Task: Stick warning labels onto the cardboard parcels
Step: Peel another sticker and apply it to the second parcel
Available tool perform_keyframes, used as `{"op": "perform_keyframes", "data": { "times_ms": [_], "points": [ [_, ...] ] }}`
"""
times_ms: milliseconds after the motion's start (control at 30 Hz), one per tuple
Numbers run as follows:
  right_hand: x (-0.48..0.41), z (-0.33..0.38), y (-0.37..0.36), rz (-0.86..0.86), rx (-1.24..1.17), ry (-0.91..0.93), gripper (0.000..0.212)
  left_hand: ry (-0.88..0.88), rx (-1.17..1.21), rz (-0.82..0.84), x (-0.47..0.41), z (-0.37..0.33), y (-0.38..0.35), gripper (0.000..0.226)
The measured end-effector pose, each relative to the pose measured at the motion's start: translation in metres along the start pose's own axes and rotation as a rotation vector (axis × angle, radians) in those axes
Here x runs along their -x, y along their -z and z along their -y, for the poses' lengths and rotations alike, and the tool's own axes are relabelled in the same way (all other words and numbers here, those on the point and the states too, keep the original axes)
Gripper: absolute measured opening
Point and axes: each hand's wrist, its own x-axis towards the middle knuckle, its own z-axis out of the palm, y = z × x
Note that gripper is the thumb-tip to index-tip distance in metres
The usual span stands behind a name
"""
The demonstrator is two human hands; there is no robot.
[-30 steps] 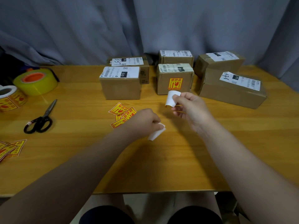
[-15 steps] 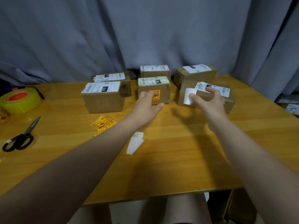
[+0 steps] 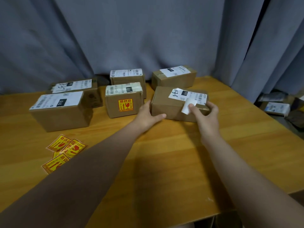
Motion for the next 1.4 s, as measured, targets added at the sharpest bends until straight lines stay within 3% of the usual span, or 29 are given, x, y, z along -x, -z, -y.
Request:
{"op": "perform_keyframes", "data": {
  "times_ms": [167, 367, 533, 667, 767, 967, 1233, 1400],
  "points": [
    [0.036, 0.024, -0.013, -0.016, -0.126, -0.008, 0.075, -0.181, -0.230, -0.223, 0.038, -0.008, 0.012, 0.110],
    [0.068, 0.059, -0.024, 0.099, -0.203, -0.049, 0.057, -0.379, -0.523, -0.311, 0.077, 0.005, 0.064, 0.082],
    [0.078, 0.078, -0.034, 0.132, -0.163, -0.014, 0.045, -0.485, -0.654, -0.345, 0.092, 0.013, 0.100, 0.078],
    [0.085, 0.090, -0.049, 0.117, -0.109, 0.217, 0.024, -0.470, -0.622, -0.239, 0.095, 0.015, 0.115, 0.080],
    [0.092, 0.099, -0.058, 0.181, -0.087, 0.340, 0.020, -0.519, -0.764, -0.189, 0.094, 0.013, 0.122, 0.080],
    [0.091, 0.095, -0.063, 0.283, -0.277, 0.200, 0.030, -0.533, -0.912, -0.148, 0.091, 0.009, 0.135, 0.064],
    [0.102, 0.084, -0.074, 0.401, -0.137, 0.396, 0.021, -0.630, -0.913, -0.110, 0.098, 0.023, 0.121, 0.025],
    [0.102, 0.069, -0.071, 0.380, 0.095, 0.608, 0.021, -0.709, -1.085, -0.008, 0.095, 0.057, 0.098, 0.023]
  ]
}}
